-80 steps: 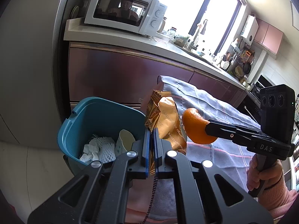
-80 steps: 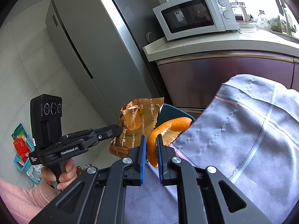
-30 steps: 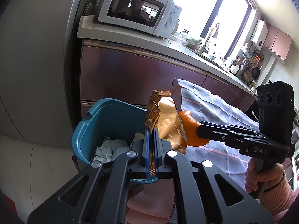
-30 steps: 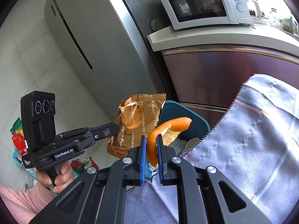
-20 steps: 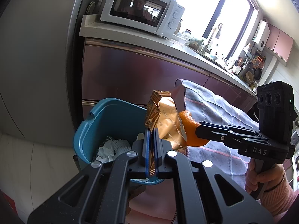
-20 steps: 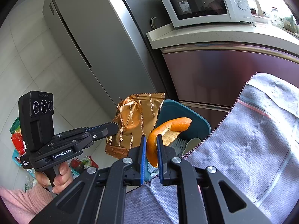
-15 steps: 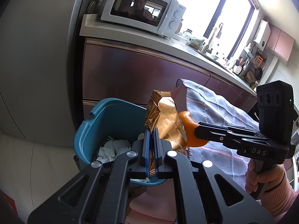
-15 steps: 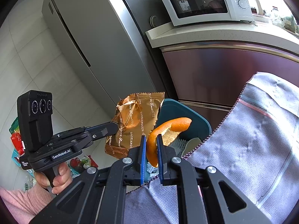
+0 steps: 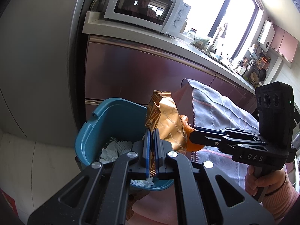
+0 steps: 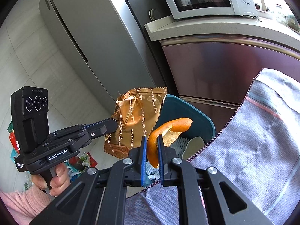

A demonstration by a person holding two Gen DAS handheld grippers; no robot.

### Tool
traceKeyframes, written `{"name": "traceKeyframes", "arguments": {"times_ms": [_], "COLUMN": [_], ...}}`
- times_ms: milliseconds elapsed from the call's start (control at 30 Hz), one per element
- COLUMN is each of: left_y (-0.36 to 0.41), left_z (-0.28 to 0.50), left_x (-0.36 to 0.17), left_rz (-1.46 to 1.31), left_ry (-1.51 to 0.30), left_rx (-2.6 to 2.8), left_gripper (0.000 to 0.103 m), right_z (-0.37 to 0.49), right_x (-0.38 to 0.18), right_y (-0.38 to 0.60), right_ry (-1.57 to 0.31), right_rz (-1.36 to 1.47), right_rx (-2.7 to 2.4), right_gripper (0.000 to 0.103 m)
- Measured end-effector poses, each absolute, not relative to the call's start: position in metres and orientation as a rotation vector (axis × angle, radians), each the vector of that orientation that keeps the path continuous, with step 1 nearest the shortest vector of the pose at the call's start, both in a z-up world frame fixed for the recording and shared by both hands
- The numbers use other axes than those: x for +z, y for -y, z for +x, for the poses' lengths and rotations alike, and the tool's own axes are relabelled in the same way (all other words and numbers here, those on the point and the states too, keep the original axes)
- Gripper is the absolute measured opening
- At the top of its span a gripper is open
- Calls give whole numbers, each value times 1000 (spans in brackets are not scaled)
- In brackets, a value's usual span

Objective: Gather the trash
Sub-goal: 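Hold the wrapper and peel together over the teal bin with both tools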

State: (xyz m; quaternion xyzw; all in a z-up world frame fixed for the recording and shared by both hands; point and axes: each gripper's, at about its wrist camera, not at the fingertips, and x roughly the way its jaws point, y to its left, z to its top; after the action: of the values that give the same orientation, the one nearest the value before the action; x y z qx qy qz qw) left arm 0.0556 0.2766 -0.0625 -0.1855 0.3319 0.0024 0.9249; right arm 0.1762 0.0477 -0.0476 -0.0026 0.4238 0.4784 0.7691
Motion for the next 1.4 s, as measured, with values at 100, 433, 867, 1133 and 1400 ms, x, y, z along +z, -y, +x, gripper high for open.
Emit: {"name": "traceKeyframes", "arguments": {"times_ms": [100, 433, 867, 1133, 1400], "left_y": [-277, -278, -280, -285, -287], "left_z": [57, 62, 68, 70, 74], "left_x": [-65, -73, -82, -91, -97], "left_rz": [-382, -384, -392, -403, -410], "left_ry": [-684, -697, -715, -728, -738], "left_rx": [7, 16, 31, 46, 53], "left_gripper": [4, 4, 4, 5, 5], "right_z": [178, 185, 191, 194, 197], "right_x": [-50, -53, -59, -63, -67], "right_y": [-51, -62, -77, -86, -95], "right_ry": [-927, -961, -991, -1016, -1035], "right_rz": [-8, -18, -39, -57, -79], "right_rx": [1033, 1021, 1005, 996, 988], "right_gripper": [10, 10, 10, 10, 10]}}
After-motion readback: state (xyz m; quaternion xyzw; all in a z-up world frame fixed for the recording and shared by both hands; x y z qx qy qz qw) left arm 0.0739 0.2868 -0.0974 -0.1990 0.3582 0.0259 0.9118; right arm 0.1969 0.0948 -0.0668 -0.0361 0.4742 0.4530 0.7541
